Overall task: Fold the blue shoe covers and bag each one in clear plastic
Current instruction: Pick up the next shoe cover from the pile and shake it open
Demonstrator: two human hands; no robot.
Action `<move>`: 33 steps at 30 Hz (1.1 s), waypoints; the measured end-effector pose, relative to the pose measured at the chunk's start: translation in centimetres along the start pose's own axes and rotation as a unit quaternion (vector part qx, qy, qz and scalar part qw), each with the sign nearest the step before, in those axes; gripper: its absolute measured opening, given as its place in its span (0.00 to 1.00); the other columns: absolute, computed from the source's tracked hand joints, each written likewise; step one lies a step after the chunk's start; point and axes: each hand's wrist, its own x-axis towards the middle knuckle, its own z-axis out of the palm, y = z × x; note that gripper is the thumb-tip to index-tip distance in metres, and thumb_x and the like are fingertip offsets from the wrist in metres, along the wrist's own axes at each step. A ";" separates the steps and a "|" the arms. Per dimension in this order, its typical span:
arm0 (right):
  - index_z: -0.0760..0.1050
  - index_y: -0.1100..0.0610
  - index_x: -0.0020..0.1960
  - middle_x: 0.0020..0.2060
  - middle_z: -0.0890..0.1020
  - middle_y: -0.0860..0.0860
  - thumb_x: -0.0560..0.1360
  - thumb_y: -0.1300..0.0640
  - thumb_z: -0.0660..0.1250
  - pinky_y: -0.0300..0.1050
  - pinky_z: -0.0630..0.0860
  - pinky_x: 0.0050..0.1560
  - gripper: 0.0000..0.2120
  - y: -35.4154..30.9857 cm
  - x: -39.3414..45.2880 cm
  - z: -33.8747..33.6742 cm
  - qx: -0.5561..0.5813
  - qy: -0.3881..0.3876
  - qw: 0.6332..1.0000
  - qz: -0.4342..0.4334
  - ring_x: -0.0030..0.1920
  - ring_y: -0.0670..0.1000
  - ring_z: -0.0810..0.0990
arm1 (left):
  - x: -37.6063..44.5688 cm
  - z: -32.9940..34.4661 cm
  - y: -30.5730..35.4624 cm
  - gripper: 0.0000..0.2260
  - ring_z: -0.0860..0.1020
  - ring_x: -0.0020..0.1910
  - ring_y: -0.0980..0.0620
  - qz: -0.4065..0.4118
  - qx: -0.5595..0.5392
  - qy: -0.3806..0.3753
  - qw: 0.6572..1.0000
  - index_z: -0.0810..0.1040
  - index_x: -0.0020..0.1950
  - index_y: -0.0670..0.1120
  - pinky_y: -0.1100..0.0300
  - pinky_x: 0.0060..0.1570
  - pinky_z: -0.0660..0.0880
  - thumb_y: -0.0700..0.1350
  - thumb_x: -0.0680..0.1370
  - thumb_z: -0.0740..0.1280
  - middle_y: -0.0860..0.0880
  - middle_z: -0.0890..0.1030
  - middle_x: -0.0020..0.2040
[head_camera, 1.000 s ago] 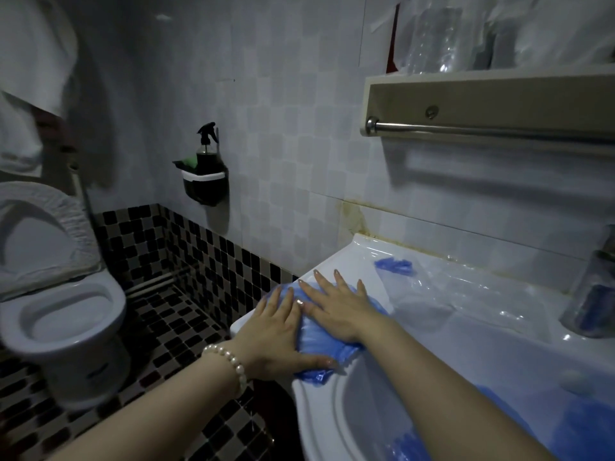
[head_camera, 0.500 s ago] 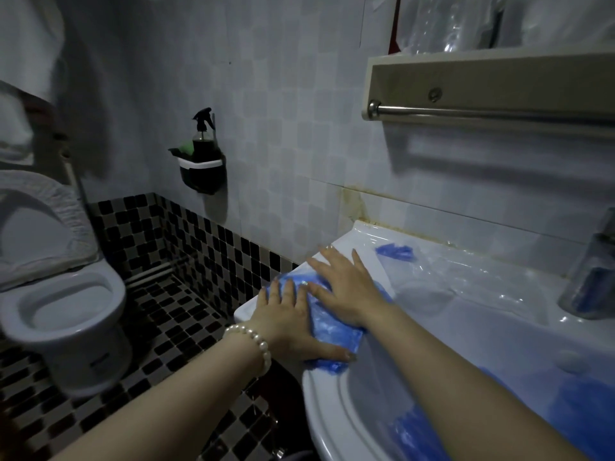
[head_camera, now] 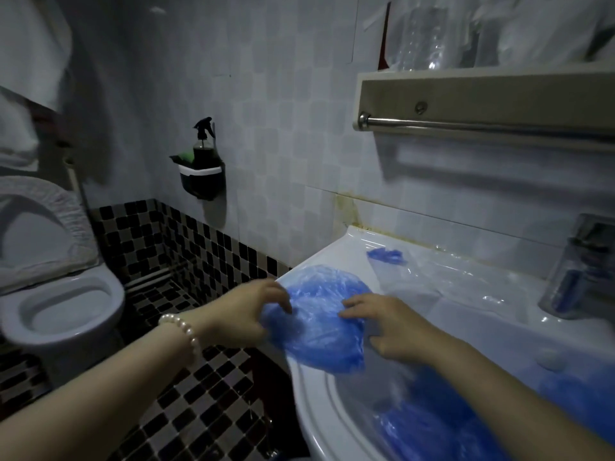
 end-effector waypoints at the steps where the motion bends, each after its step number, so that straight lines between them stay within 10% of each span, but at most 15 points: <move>1: 0.68 0.48 0.70 0.72 0.65 0.47 0.69 0.66 0.64 0.33 0.55 0.69 0.31 -0.1 -0.4 0.4 -0.032 -0.005 0.999 -0.023 0.73 0.48 0.62 | -0.4 0.5 -0.3 0.23 0.67 0.65 0.60 -0.003 0.011 -0.026 1.000 0.74 0.64 0.53 0.71 0.60 0.63 0.38 0.71 0.66 0.58 0.70 0.64; 5: 0.73 0.54 0.65 0.65 0.74 0.57 0.60 0.59 0.68 0.48 0.63 0.68 0.32 -0.6 -0.7 1.9 -0.137 0.108 0.976 -0.133 0.65 0.56 0.72 | -0.7 1.3 -1.3 0.23 0.66 0.64 0.60 0.005 0.120 0.012 0.993 0.70 0.68 0.59 0.66 0.63 0.65 0.42 0.75 0.64 0.61 0.69 0.66; 8: 0.81 0.56 0.51 0.49 0.82 0.50 0.61 0.58 0.65 0.41 0.74 0.55 0.19 -0.8 -0.3 2.6 -0.036 0.166 0.973 -0.155 0.51 0.50 0.78 | -0.7 1.0 -1.6 0.15 0.70 0.62 0.58 0.001 0.114 0.026 0.993 0.75 0.65 0.56 0.66 0.61 0.65 0.47 0.78 0.63 0.58 0.73 0.63; 14: 0.80 0.51 0.48 0.45 0.81 0.47 0.63 0.70 0.74 0.35 0.73 0.49 0.19 -0.6 1.0 1.7 0.292 0.112 0.948 0.062 0.44 0.43 0.78 | -0.3 1.5 -2.3 0.01 0.78 0.44 0.58 -0.047 -0.030 0.103 0.993 0.75 0.48 0.52 0.66 0.43 0.75 0.45 0.77 0.66 0.54 0.79 0.46; 19: 0.79 0.70 0.47 0.38 0.78 0.54 0.67 0.71 0.72 0.39 0.73 0.43 0.09 0.5 1.6 -0.5 0.331 0.011 0.938 0.101 0.39 0.46 0.74 | 0.2 1.0 -2.4 0.10 0.79 0.38 0.52 -0.104 -0.229 0.090 0.964 0.80 0.46 0.43 0.63 0.40 0.77 0.44 0.80 0.60 0.48 0.81 0.42; 25: 0.74 0.57 0.34 0.26 0.73 0.46 0.79 0.57 0.62 0.31 0.66 0.32 0.15 -0.6 2.9 -1.7 0.359 0.030 0.913 0.192 0.28 0.42 0.68 | 1.8 1.1 -2.4 0.15 0.78 0.32 0.57 -0.157 -0.314 0.119 0.929 0.78 0.39 0.44 0.67 0.36 0.72 0.45 0.81 0.58 0.51 0.80 0.32; 33: 0.74 0.64 0.56 0.51 0.78 0.61 0.82 0.53 0.50 0.51 0.71 0.52 0.18 -1.8 6.4 -0.5 0.076 0.075 0.949 0.295 0.52 0.61 0.76 | 5.2 2.9 -2.0 0.16 0.78 0.42 0.48 -0.250 -0.024 0.203 0.946 0.75 0.46 0.46 0.53 0.47 0.75 0.52 0.83 0.53 0.48 0.78 0.40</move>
